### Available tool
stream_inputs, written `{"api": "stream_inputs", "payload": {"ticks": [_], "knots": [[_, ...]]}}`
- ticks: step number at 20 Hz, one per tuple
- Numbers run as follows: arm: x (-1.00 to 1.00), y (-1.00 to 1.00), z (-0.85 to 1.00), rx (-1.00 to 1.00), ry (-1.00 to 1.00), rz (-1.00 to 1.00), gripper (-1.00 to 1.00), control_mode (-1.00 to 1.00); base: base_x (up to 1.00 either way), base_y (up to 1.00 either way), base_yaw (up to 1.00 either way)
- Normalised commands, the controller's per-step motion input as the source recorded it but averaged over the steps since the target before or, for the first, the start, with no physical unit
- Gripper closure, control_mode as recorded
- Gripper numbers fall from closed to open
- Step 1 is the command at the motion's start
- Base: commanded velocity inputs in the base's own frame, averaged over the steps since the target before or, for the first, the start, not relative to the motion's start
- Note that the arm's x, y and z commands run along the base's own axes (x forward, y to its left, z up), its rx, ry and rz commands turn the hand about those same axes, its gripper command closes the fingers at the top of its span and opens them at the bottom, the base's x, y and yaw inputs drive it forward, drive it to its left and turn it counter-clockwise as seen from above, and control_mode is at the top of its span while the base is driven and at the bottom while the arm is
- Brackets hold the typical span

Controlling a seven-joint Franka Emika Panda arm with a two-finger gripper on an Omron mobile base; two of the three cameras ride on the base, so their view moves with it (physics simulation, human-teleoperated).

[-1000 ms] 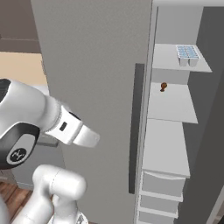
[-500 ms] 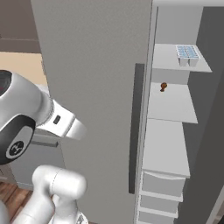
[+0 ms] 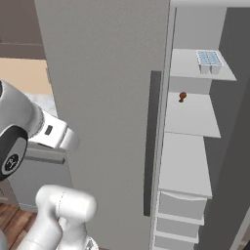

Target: Open the freezer door, pick up the ice cube tray from the freezer, and place it on the dining counter.

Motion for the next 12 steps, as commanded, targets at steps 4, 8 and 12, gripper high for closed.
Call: {"api": "stream_inputs", "payload": {"ticks": [4,8,12], "knots": [[0.03,0.39,0.0,-0.08,0.0,0.0,-1.0,-1.0,0.0,0.0,0.0],[0.1,0.17,0.0,-0.1,0.0,0.0,-1.0,-1.0,0.0,0.0,0.0],[0.2,0.03,0.0,-0.05,0.0,0.0,-1.0,-1.0,0.0,0.0,0.0]]}}
